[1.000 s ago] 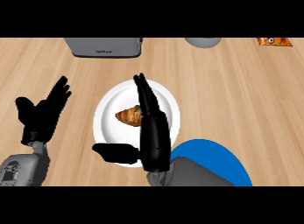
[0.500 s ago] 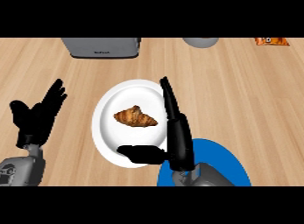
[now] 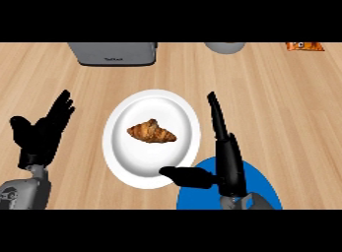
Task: Pick the croissant from the plate and place it in the plate
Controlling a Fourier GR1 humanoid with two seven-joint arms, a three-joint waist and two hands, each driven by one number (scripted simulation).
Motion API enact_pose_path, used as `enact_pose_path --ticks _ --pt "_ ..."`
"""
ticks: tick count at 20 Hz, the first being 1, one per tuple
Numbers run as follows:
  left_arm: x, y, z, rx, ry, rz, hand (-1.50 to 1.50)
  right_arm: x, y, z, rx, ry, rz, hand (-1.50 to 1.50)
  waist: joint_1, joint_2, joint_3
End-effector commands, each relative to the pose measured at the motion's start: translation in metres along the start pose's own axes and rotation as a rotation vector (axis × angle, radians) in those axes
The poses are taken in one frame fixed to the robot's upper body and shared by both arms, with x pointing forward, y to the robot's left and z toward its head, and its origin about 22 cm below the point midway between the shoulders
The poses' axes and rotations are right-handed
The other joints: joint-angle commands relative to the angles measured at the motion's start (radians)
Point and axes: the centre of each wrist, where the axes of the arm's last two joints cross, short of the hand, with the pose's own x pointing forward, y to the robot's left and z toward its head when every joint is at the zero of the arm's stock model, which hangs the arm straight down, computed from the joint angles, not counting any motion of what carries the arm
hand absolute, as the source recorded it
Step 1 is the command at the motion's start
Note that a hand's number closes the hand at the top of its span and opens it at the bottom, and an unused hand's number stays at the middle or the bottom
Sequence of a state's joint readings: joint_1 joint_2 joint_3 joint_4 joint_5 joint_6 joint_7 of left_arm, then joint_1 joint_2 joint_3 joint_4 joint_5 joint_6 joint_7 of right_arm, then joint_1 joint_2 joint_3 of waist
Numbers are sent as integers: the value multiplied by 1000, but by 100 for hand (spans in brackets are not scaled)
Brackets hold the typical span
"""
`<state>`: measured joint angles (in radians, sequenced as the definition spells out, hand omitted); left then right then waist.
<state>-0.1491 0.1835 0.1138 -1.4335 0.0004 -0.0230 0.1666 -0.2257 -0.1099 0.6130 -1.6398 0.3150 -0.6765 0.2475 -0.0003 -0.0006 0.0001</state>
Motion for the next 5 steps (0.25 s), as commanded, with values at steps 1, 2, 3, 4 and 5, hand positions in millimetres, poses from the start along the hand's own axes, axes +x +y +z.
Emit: enact_pose_path --ticks 1,2,3,4,5 --pt "-8 -12 7 -11 12 1 0 -11 -20 7 -7 22 34 -150 0 0 0" --pt "-7 -19 -9 -1 -5 1 0 -24 -5 7 -2 28 45 -150 -1 1 0" --pt "10 0 -4 -4 10 3 0 -24 -26 0 -22 46 62 -150 0 0 0" --pt "14 -10 16 2 -3 -7 0 -29 -6 3 -5 49 53 -150 4 0 0" --pt "7 12 -10 -18 -3 6 0 -11 -20 -1 -7 50 46 -150 -1 0 0"
